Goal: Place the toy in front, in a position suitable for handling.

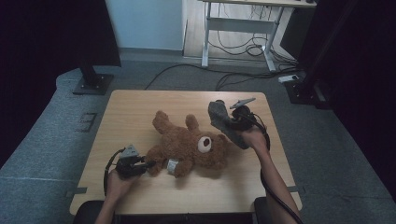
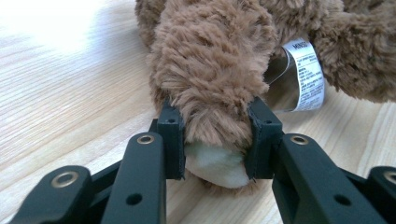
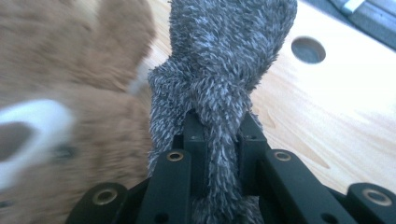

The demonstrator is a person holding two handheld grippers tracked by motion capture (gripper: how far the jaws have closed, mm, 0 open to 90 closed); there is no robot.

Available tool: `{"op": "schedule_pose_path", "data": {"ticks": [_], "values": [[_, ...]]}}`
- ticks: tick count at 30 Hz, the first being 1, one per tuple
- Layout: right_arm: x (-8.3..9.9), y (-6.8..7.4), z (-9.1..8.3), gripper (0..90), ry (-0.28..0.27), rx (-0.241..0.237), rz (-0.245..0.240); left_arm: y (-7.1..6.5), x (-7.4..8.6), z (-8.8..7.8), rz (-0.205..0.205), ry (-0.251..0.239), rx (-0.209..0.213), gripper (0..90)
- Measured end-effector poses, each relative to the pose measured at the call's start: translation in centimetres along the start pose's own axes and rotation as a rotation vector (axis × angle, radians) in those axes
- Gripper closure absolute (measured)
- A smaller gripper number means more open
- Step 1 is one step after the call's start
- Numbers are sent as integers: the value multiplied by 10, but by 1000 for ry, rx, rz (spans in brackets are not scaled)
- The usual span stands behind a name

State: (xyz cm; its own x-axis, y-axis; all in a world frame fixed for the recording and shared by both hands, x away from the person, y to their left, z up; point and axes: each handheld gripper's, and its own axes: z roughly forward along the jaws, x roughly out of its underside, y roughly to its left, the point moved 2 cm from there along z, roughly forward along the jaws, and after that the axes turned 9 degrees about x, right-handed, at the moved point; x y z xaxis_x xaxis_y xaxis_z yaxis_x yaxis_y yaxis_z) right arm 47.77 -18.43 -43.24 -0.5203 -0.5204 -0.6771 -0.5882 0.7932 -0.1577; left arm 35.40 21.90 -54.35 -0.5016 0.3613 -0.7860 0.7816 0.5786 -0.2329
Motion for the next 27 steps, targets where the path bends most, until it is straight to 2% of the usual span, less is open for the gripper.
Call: {"op": "schedule_pose_path", "data": {"ticks": [1,3,5,7,8,12,13,14,15,16,18,19,20,21,22,23,24,25,26,27], "values": [[0,0,0,779,0,0,0,0,0,0,0,0,0,642],[-7,6,-16,780,-29,-10,-10,-3,-1,2,6,1,11,641],[-11,11,-24,780,-44,-22,-18,-7,-1,5,13,1,25,640],[-13,14,-27,779,-53,-29,-20,-11,-2,9,27,3,39,640],[-19,21,-33,780,-64,-50,-27,-12,-3,10,32,5,46,638],[-29,35,-37,780,-85,-84,-49,-17,-4,15,44,6,63,634],[-36,46,-36,780,-94,-113,-64,-18,-4,15,45,6,66,633],[-36,46,-36,780,-94,-113,-64,-18,-4,16,41,4,70,633],[-44,59,-32,780,-100,-137,-86,-18,-4,16,39,3,73,631],[-44,59,-32,780,-100,-137,-86,-18,-4,16,37,2,73,631],[-52,73,-26,779,-98,-163,-104,-18,-4,16,35,1,75,631],[-60,88,-18,780,-95,-182,-123,-17,-4,16,33,0,76,629],[-60,88,-18,780,-95,-182,-123,-17,-4,16,32,1,77,629],[-64,95,-13,779,-91,-190,-131,-17,-4,16,31,1,78,628],[-70,109,-4,779,-84,-206,-158,-17,-4,16,30,0,79,627],[-70,109,-4,779,-84,-206,-158,-16,-4,16,32,2,79,627],[-75,123,6,779,-75,-226,-177,-16,-4,16,32,2,78,627],[-75,123,6,779,-75,-226,-177,-17,-4,16,31,1,78,627],[-79,135,16,779,-62,-233,-196,-17,-3,16,32,1,78,627],[-79,135,16,779,-62,-233,-196,-17,-3,16,32,3,77,627]]}}
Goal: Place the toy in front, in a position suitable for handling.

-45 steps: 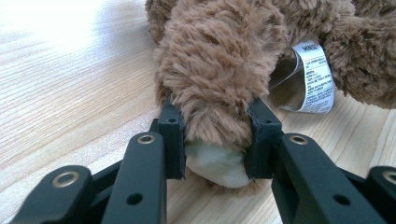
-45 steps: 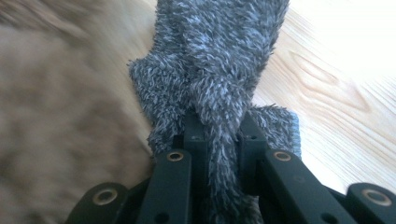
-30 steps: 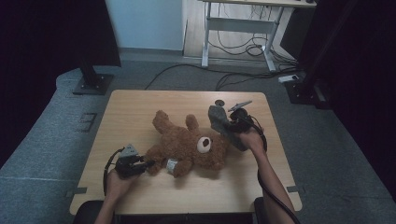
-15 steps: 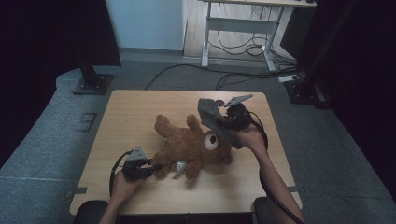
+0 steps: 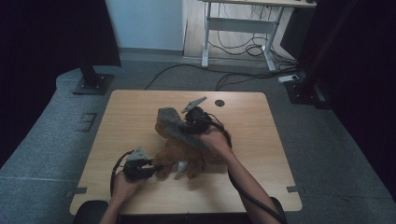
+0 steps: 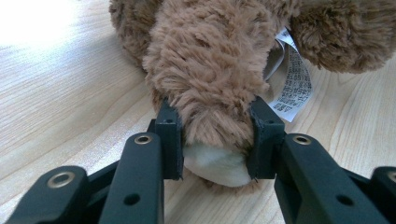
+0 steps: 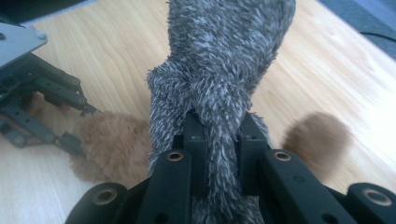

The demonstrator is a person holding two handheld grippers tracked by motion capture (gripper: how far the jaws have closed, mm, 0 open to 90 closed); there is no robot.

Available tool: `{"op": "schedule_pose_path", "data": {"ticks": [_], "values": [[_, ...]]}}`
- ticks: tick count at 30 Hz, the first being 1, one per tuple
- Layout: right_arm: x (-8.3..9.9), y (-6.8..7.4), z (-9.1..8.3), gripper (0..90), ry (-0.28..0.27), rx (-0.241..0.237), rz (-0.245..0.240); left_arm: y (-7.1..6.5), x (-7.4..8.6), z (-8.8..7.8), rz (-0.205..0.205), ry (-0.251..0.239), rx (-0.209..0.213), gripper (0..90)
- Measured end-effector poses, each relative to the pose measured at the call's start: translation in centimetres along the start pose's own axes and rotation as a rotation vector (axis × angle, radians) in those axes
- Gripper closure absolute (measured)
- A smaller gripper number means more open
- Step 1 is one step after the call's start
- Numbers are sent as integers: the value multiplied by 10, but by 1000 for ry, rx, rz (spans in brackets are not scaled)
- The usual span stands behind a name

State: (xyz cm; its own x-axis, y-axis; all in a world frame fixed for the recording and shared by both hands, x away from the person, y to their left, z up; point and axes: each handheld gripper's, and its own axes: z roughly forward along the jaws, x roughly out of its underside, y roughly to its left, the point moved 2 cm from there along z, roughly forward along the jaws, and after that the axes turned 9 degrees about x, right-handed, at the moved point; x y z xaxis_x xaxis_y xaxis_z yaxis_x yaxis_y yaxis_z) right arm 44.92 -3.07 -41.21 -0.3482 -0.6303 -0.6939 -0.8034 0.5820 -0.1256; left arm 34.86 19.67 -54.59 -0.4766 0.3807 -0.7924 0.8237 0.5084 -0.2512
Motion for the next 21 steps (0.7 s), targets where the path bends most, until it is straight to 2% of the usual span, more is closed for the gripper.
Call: {"op": "schedule_pose_path", "data": {"ticks": [3,4,7,9,15,21], "values": [[-2,10,19,780,32,-12,-18,0,0,0,-7,-3,2,628],[0,14,28,779,57,-2,-39,1,0,0,-10,-1,1,629],[3,14,32,779,63,0,-41,1,1,0,-15,-3,1,632],[6,11,33,779,60,-4,-34,1,1,0,-12,-1,-3,638],[13,7,30,779,61,23,-33,-1,1,1,2,8,-16,648],[23,0,26,779,47,14,-1,-2,1,1,5,10,-21,648]]}}
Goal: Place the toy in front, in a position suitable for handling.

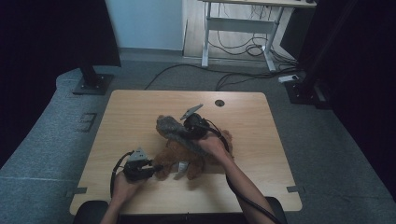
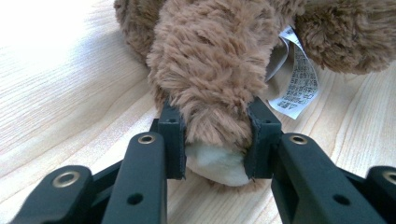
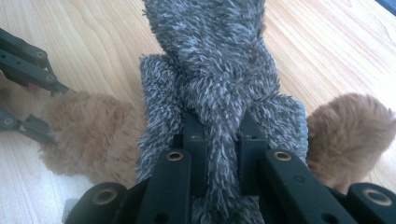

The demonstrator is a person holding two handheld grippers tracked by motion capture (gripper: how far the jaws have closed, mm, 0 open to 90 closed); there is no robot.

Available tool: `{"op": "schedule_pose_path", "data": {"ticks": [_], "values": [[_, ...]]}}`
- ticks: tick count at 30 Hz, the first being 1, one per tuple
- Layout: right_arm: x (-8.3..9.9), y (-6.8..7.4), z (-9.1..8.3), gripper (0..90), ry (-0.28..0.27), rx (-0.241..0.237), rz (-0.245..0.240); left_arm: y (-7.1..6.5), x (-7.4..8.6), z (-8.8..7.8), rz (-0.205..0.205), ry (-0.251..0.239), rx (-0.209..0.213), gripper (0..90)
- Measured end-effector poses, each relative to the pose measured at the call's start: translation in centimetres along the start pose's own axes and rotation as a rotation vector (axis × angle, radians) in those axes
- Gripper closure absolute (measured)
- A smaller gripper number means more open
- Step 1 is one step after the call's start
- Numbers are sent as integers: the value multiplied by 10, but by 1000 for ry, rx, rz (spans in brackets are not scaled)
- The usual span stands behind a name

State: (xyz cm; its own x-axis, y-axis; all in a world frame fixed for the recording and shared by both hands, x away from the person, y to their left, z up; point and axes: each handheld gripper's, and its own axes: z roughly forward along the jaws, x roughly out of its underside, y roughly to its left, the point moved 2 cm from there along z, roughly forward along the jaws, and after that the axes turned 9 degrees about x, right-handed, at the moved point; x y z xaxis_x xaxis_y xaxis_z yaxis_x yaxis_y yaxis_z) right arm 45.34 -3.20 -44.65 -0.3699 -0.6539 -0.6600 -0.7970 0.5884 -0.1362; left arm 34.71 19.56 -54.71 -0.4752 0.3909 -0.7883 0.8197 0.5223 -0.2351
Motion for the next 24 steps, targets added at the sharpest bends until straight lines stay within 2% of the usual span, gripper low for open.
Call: {"op": "schedule_pose_path", "data": {"ticks": [8,15,24], "values": [[19,-13,-6,778,2,43,40,0,0,0,-3,-3,1,647],[32,-22,-8,779,5,51,75,1,0,0,-8,-5,5,646],[45,-30,-12,779,25,101,75,1,0,0,-5,-4,7,646]]}}
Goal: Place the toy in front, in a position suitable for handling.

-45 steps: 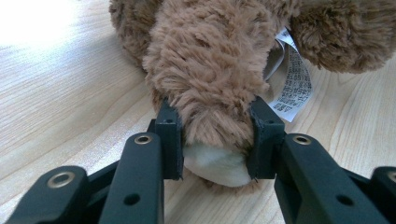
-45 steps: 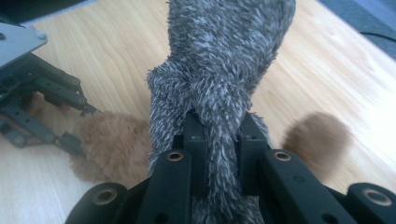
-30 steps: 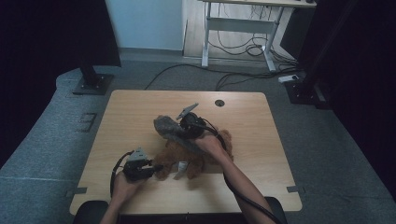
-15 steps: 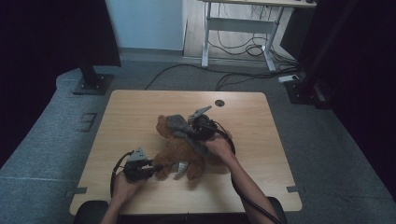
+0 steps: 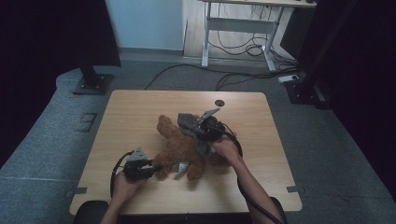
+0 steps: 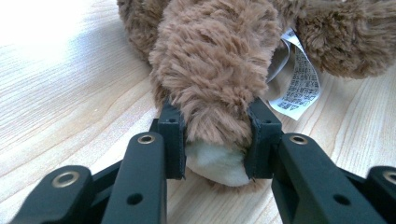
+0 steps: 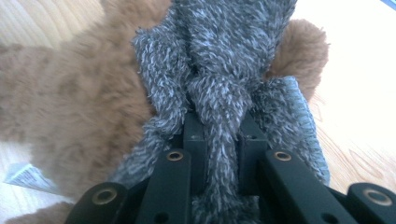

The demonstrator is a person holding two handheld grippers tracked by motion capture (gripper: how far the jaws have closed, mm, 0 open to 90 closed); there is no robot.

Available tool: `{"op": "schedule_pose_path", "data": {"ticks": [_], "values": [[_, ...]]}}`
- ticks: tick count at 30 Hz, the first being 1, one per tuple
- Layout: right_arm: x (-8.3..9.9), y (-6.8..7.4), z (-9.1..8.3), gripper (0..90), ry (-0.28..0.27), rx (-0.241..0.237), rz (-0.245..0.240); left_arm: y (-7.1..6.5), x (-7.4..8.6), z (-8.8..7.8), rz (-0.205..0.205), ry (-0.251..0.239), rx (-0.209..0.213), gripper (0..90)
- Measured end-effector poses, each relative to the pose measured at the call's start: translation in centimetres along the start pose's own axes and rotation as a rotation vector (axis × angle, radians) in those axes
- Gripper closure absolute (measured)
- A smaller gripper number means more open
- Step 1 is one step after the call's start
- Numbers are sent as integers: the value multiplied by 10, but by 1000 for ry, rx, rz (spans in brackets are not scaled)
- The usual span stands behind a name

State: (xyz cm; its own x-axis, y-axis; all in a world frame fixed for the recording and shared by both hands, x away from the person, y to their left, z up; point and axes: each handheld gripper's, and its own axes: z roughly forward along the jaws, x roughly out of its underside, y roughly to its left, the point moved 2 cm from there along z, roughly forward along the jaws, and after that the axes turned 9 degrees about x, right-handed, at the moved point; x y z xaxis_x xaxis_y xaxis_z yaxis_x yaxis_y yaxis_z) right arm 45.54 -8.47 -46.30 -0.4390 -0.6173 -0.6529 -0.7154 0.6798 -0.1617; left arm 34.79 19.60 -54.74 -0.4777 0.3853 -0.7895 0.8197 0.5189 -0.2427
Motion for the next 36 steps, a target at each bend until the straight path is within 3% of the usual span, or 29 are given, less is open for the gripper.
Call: {"op": "schedule_pose_path", "data": {"ticks": [5,10,12,18,21,24,29,33,36], "values": [[5,-3,-4,778,-5,13,5,0,0,1,2,-2,-1,645],[-4,3,-18,778,-34,25,-8,0,0,1,0,-2,0,640],[-11,8,-30,778,-53,17,-24,0,0,1,-2,-4,2,634],[-19,21,-43,778,-88,-29,-36,1,0,1,-5,-5,5,632],[-26,33,-45,776,-99,-51,-68,1,0,1,-6,-5,6,632],[-34,46,-43,777,-102,-78,-98,1,0,1,-6,-5,6,631],[-41,67,-27,769,-58,-99,-151,1,0,1,-6,-4,6,631],[-37,73,-10,770,-16,-86,-170,1,0,1,-11,-3,5,632],[-32,72,-5,771,-22,-83,-171,1,0,1,-14,-4,5,637]]}}
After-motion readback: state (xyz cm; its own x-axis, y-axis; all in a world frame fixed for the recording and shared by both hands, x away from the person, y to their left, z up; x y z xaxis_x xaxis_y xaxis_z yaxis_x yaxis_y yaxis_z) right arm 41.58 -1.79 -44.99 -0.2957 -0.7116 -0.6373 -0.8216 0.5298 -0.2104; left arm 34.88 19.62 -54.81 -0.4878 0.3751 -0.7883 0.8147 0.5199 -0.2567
